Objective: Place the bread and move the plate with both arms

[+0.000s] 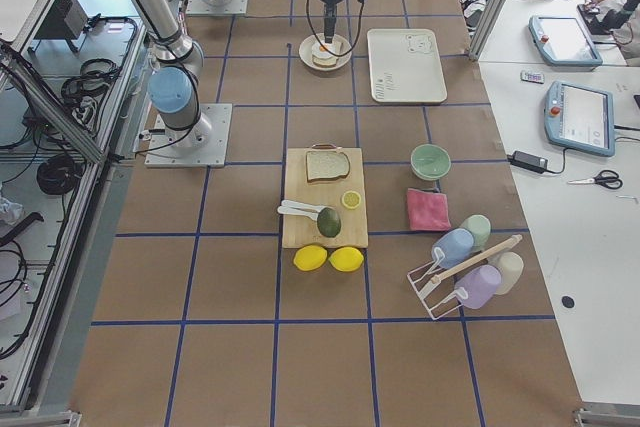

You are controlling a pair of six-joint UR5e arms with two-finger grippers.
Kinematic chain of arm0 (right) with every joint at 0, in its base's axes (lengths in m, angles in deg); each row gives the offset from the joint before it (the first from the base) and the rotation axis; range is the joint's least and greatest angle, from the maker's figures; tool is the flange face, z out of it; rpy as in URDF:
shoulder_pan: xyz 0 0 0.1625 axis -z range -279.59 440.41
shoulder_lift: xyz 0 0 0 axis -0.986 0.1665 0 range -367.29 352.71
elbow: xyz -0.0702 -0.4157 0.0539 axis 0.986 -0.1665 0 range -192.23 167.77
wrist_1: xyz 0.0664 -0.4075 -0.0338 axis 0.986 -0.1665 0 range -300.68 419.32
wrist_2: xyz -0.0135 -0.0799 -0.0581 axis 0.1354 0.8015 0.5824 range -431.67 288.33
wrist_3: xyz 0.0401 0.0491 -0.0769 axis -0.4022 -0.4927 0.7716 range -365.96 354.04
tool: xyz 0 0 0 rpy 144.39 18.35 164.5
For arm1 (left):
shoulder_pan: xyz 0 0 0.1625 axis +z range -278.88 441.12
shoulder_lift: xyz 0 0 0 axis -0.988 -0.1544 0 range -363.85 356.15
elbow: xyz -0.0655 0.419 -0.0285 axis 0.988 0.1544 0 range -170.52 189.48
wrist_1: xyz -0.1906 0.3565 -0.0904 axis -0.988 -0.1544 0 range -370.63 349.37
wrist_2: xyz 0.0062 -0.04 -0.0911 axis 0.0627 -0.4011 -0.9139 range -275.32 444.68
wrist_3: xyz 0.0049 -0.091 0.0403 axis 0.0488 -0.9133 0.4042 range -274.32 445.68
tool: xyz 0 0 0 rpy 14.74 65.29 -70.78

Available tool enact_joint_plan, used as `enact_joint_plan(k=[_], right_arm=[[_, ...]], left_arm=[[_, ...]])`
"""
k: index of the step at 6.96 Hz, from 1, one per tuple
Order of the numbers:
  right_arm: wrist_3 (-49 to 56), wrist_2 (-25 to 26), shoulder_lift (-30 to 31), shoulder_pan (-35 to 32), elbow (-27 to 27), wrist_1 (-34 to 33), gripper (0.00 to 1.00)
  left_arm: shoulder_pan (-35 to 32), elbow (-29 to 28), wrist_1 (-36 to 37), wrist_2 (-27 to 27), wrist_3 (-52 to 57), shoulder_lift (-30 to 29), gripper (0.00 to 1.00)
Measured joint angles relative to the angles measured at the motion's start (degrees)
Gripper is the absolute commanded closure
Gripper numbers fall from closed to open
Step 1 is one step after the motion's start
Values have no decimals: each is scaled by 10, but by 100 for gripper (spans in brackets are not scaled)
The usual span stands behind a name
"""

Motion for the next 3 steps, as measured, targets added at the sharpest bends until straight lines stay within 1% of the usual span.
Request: enact_joint_plan(k=[3], right_arm=[[1, -1, 0, 0, 1, -3, 0]], left_arm=[[1, 1, 0, -1, 1, 2, 0]])
